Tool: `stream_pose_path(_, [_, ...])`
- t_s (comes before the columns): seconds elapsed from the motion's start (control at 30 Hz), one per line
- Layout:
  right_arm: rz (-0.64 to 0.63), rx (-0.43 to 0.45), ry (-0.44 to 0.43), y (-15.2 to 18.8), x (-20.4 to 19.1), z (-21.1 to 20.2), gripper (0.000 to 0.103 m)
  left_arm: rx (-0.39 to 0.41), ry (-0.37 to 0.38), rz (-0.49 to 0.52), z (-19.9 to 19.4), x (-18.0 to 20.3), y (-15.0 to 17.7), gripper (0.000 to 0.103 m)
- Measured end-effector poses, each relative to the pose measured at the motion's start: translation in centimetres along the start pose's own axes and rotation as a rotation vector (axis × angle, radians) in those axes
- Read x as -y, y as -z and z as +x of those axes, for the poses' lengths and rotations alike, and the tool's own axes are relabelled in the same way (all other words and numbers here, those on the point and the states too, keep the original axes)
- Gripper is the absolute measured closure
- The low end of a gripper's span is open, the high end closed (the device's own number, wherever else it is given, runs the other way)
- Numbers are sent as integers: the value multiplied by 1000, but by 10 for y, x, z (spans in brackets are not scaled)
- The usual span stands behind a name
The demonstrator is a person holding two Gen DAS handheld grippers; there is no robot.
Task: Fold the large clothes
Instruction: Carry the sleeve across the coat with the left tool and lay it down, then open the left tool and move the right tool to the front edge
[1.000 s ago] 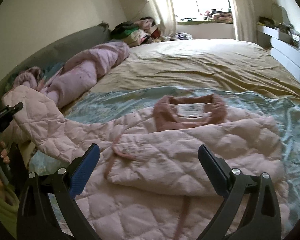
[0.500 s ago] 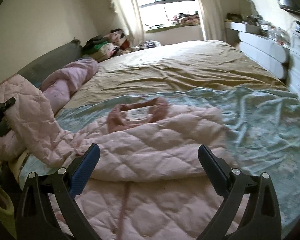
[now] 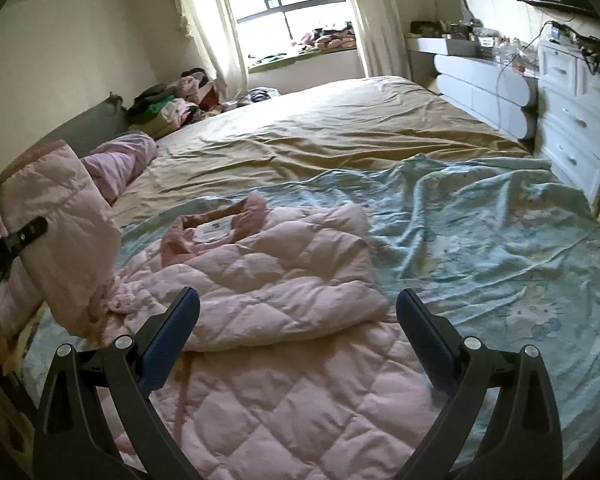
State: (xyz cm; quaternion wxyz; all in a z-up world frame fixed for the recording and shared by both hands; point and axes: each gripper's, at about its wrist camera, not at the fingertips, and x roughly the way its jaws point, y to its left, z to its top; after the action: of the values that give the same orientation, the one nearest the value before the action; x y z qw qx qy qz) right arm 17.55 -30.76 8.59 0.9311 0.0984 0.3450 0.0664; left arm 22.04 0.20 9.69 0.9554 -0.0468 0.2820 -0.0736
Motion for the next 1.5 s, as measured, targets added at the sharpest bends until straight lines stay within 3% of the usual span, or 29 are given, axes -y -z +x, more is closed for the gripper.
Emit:
stream_pose_path(0.47, [30,-22,46,1,38,16,5,-167,72,101,68,61,68,93])
stream_pose_path(0.7, [49,-80,1,-1,36,41,5,-238,75,198,95,87,105,89])
stream_pose_path(0.77, [51,-106,-15,-1,33,49,5,-253,66,231,100,93,116,83])
stream_pose_path(0.97, [76,-178,-73,1,24,68,5,-305,103,279,98,102,131,28])
stream_pose_path(1.07, [82,-206,-99,0,18,75,5,-321,143,259,84,98,131,13])
stream_pose_path(1.27, [89,-219,-124,-5,0,81,5,-319,114,196,60,68,118,9])
stream_pose_path(1.5, [64,-224,-128,-7,-27,87,5,-309,-20,132,46,20,98,9])
